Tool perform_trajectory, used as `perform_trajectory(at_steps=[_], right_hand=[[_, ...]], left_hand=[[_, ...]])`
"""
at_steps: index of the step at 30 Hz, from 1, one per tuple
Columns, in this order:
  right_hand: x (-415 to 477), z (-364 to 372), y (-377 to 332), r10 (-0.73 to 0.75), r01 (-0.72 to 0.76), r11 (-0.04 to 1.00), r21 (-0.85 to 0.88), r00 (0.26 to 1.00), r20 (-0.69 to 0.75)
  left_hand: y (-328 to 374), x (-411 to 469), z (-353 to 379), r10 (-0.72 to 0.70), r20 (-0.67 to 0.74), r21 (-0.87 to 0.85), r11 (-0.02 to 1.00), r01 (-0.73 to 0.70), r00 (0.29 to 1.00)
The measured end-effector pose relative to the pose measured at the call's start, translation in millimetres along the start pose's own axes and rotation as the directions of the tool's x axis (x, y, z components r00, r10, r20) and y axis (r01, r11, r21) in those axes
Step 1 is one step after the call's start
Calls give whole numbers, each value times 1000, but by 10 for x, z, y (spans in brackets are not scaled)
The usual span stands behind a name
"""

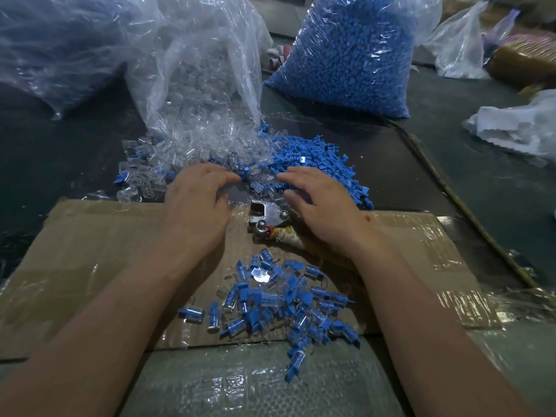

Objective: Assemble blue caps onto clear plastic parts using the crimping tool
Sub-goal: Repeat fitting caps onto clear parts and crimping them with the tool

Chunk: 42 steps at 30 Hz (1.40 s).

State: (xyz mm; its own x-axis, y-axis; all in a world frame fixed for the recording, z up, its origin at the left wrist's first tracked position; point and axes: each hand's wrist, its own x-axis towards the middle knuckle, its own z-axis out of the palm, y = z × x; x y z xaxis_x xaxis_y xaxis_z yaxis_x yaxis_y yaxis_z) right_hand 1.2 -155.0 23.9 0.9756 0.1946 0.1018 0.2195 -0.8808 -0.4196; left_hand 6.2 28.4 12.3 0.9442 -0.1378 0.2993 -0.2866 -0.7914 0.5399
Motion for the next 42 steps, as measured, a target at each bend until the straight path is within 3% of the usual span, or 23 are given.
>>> perform_trajectory(at_steps=[5,16,24,29,33,38,42], right_hand=[[76,62,24,15,-10,999,-41,992,127],[58,53,29,11,-9,998,67,1000,-20],[48,57,17,0,6,998,66,997,-77],[13,38,42,53,-33,987,158,991,-124],[-32,5,25,84,-52,969,242,989,-123],[-39,-8,47,111,-93,972,214,991,-74],[-30,5,87,122,-118,981,152,992,-20]], left_hand=[[22,-13,65,42,72,-26,999,-40,997],[-52,46,186,132,342,27,988,-150,930],[-18,39,182,101,265,41,992,-116,959],[18,28,117,36,94,44,998,-41,995],[51,-11,33,-20,-56,-60,998,17,998],[88,-38,19,-52,8,-105,993,53,999],[76,-16,48,-5,95,-30,1000,8,995]])
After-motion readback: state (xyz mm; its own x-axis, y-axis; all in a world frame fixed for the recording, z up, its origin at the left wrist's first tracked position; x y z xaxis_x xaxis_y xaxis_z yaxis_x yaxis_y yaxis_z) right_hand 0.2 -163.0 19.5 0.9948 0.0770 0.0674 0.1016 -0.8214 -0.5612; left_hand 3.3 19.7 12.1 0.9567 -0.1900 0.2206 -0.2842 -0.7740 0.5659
